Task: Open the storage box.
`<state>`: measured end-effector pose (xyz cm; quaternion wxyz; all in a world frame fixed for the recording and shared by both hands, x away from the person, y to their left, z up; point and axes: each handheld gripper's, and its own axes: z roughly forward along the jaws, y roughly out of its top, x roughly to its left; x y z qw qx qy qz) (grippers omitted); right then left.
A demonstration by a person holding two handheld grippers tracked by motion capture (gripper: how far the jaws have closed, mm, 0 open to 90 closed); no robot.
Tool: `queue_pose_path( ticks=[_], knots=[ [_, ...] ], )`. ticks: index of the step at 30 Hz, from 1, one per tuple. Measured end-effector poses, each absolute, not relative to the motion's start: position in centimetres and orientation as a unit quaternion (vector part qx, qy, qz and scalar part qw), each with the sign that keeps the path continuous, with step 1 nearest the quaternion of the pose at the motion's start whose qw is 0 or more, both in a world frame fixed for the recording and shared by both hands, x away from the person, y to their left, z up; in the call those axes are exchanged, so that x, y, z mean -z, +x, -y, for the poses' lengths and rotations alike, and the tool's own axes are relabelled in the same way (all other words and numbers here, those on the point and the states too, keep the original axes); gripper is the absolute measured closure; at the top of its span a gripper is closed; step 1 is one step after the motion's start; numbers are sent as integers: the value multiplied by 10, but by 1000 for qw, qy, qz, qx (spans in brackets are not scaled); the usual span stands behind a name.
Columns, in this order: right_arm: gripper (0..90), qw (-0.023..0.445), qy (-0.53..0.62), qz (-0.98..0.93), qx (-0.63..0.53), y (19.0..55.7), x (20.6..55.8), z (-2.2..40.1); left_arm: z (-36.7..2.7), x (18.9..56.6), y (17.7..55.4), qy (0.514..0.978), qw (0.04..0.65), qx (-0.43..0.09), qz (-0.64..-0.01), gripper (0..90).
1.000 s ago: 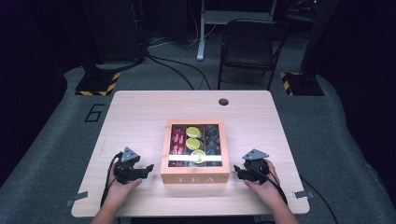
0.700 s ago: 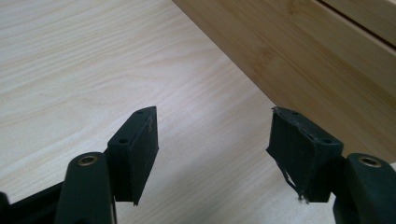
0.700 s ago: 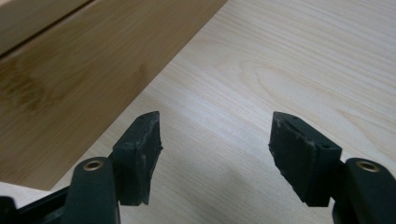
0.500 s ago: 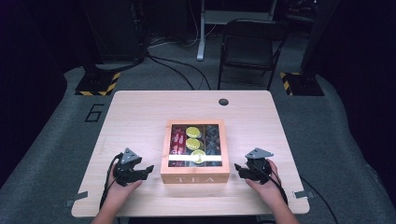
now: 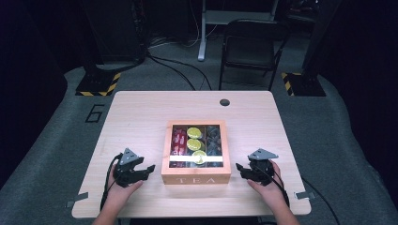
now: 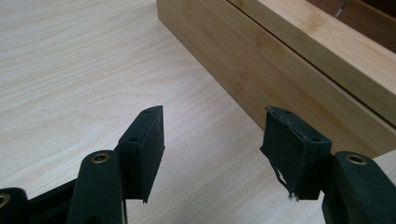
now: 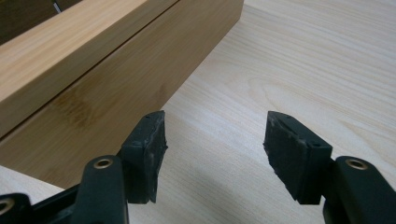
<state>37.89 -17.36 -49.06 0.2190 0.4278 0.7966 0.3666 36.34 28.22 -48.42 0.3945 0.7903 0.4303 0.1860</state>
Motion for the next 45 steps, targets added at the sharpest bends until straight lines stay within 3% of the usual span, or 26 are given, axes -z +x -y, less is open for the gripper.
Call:
queue_pose_path(
  ticks=[45],
  knots=[
    [429, 237, 407, -783, -407, 353, 457, 175, -269, 455, 347, 791, 426, -171, -404, 401]
  ],
)
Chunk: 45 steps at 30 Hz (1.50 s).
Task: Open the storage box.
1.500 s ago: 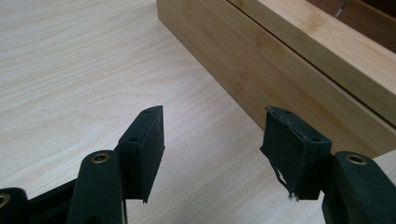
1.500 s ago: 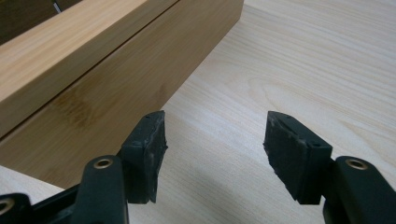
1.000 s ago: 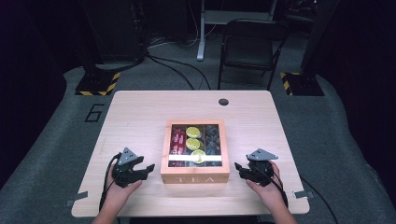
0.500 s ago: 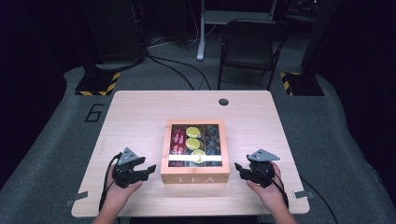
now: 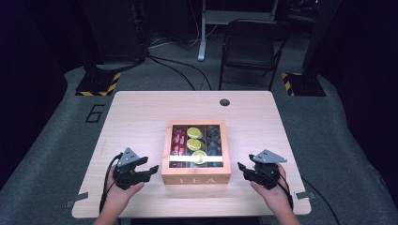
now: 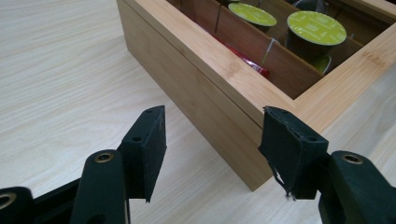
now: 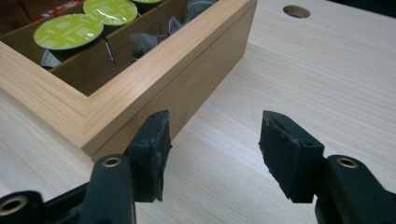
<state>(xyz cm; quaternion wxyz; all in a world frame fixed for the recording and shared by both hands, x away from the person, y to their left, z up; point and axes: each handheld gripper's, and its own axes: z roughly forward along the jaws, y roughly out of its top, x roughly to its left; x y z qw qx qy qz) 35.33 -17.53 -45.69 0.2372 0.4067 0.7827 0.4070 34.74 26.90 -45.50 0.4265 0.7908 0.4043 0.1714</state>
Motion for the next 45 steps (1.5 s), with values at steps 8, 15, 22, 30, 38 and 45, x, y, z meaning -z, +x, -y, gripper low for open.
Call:
queue_pose_path(
  ticks=[8, 15, 22, 30, 38, 45],
  knots=[
    [448, 218, 400, -779, -430, 349, 451, 175, -263, 448, 341, 789, 444, -168, -391, 398],
    [400, 205, 386, -778, -451, 345, 447, 170, -258, 446, 338, 790, 457, -162, -375, 362],
    [368, 196, 364, -790, -453, 343, 449, 161, -252, 449, 337, 797, 459, -147, -363, 323],
    [371, 194, 353, -799, -447, 343, 454, 153, -243, 456, 337, 810, 446, -145, -352, 320],
    [374, 188, 337, -813, -436, 341, 458, 145, -236, 463, 337, 816, 437, -147, -349, 320],
    [397, 181, 328, -820, -433, 342, 462, 142, -230, 470, 337, 823, 424, -148, -347, 325]
  ],
)
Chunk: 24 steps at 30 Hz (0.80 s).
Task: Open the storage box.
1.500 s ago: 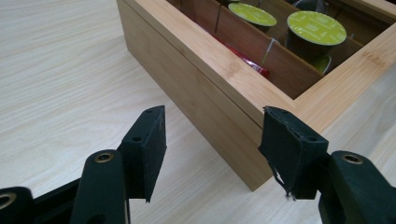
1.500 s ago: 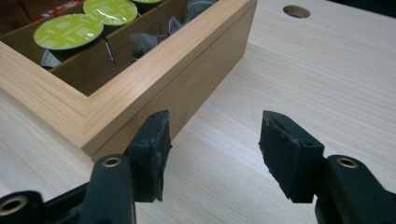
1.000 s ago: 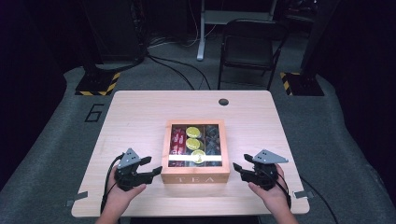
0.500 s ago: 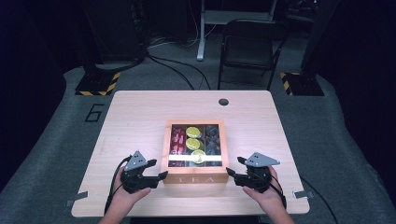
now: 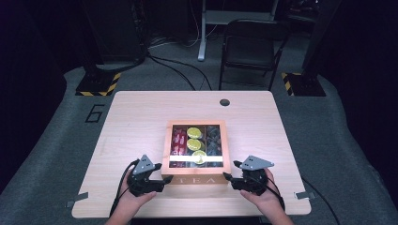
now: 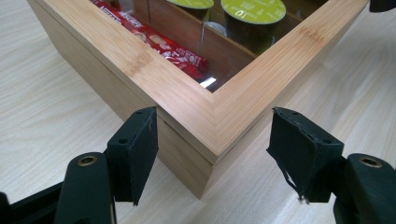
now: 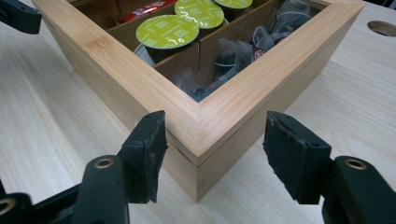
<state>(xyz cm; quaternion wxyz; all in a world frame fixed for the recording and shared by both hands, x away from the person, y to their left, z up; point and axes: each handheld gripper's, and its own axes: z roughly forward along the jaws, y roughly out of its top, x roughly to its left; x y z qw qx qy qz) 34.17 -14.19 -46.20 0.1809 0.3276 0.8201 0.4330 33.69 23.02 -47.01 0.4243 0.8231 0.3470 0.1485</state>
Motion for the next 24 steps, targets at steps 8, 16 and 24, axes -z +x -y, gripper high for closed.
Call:
queue_pose_path(
  ticks=[8, 16, 24],
  knots=[
    [422, 165, 315, -830, -429, 342, 466, 138, -229, 475, 337, 828, 414, -151, -347, 366],
    [446, 167, 314, -841, -409, 343, 473, 136, -229, 480, 338, 834, 401, -145, -350, 385],
    [452, 162, 313, -842, -408, 343, 474, 136, -228, 477, 337, 835, 397, -155, -347, 385]
  ],
)
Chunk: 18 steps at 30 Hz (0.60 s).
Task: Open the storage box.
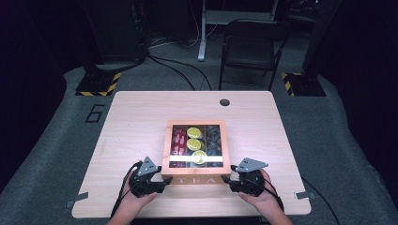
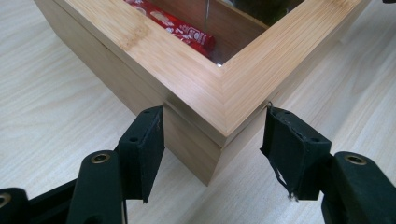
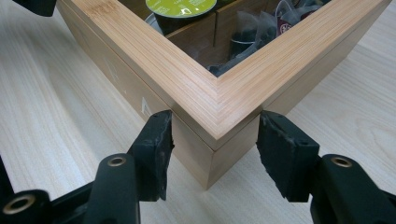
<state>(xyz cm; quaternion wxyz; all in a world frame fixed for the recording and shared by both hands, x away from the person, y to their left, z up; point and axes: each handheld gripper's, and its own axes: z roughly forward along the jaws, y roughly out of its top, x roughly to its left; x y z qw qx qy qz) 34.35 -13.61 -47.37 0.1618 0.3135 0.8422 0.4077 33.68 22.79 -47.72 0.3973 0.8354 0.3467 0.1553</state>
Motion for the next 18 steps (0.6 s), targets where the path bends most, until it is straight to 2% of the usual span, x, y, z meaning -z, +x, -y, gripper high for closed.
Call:
queue_pose_path(
  ticks=[18],
  knots=[
    [474, 169, 325, -828, -425, 342, 466, 137, -230, 467, 335, 817, 430, -162, -348, 415]
  ],
)
